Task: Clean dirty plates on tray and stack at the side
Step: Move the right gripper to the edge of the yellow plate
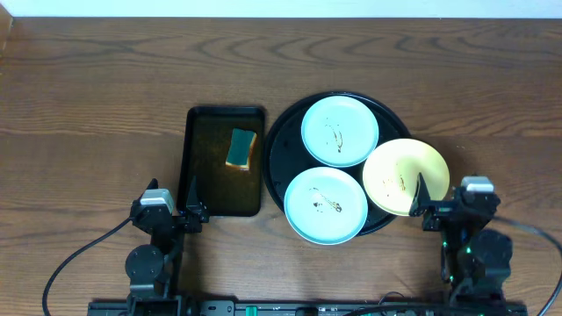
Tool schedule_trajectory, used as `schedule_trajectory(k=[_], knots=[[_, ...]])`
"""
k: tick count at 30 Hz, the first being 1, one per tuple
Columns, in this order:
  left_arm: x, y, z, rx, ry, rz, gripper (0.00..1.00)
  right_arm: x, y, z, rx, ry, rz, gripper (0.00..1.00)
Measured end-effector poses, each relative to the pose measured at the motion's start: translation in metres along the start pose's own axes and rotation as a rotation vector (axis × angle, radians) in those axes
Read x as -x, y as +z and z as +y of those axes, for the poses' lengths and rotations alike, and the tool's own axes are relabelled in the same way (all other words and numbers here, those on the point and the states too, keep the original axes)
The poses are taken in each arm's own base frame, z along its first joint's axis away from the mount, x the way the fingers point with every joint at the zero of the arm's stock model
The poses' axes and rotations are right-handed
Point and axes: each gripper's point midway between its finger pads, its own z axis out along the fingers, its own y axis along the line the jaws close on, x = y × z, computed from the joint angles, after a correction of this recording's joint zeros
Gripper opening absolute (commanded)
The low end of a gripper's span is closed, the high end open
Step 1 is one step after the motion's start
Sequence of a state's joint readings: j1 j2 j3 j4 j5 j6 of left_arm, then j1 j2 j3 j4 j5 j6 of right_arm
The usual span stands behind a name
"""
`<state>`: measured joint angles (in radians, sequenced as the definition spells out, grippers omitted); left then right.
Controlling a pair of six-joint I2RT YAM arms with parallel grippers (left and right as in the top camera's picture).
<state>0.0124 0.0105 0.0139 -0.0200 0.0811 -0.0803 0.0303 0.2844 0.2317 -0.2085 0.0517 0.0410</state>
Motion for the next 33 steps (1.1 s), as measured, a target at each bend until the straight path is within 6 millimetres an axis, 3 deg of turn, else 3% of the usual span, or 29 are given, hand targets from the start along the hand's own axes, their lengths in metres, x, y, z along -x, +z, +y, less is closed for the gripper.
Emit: schedule_trajectory(k=[13, 18, 22, 33], knots=[[0.0, 0.0, 0.0, 0.002, 0.003, 0.0, 0.82, -0.009, 0.028, -0.002, -0.03, -0.019, 0.335, 0.99], [0.0, 0.0, 0.0, 0.002, 0.003, 0.0, 0.82, -0.025, 0.038, -0.002, -0.034, -0.025, 0.426, 0.99], [0.0, 0.0, 0.0, 0.002, 0.003, 0.0, 0.82, -0.03, 0.038, -0.002, -0.034, -0.026, 0.45, 0.99], [0.0, 0.0, 0.0, 0.002, 0.003, 0.0, 0.82, -0.019, 0.039, -0.002, -0.034, -0.025, 0.428, 0.99]])
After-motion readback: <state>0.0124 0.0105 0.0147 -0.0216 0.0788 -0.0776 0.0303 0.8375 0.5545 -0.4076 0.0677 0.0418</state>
